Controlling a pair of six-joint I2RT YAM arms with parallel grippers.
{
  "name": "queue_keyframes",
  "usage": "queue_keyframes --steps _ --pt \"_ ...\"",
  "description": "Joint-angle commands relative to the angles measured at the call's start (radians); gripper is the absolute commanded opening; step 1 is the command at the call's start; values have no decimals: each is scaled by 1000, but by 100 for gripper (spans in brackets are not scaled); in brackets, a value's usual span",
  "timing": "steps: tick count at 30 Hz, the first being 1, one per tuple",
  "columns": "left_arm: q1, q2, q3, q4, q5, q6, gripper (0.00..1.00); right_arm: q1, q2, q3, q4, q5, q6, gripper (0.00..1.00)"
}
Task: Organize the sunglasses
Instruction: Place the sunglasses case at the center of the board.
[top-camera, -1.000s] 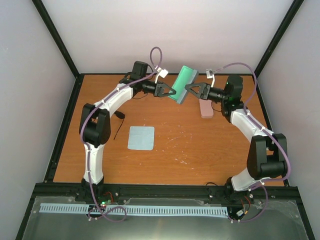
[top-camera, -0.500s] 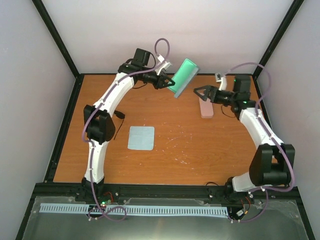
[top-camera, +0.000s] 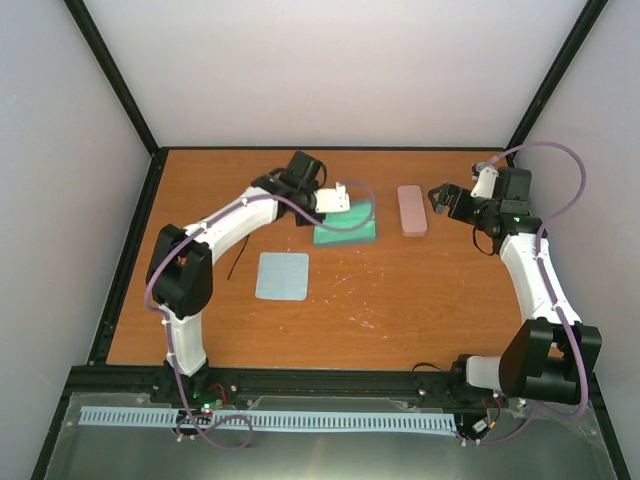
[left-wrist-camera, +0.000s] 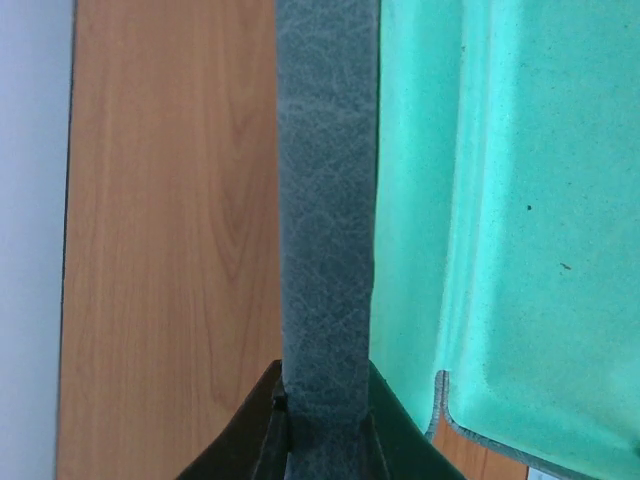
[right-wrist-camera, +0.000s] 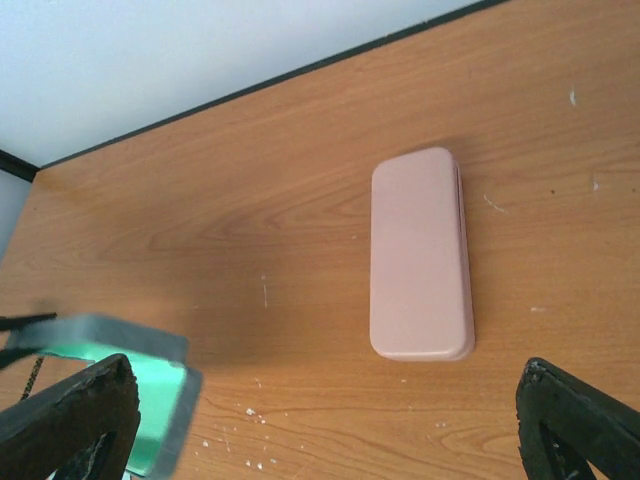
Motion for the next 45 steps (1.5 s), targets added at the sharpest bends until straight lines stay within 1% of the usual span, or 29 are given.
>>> queue_keyframes --steps 1,5,9,14,22,27,31,33,36,39,45 --pt "-63 -87 -140 305 -213 230 0 1 -6 -20 38 23 20 100" --pt "-102 -80 -213 419 -287 284 1 2 -7 -16 27 20 2 100" --pt "-109 -40 -233 488 -303 303 1 2 -16 -29 25 13 -7 100" --pt "-109 38 -161 478 -324 288 1 1 -30 -52 30 9 -14 100" --pt "-108 125 -135 464 -306 258 1 1 -34 -65 20 -5 -28 100" --pt "-109 137 -132 470 -298 253 2 1 -42 -74 15 -3 -33 100" --pt "-108 145 -133 473 -306 243 15 1 -44 -81 11 -11 -34 100" --pt "-108 137 -136 471 -306 230 35 2 -48 -85 9 -12 -33 100" --pt "-109 119 -148 476 -304 222 50 1 -52 -91 12 -13 -31 100" --pt "-109 94 -160 486 -302 218 56 1 -51 -93 13 -17 -27 100" --pt "-108 32 -156 472 -299 153 61 2 -56 -89 19 -47 -25 100"
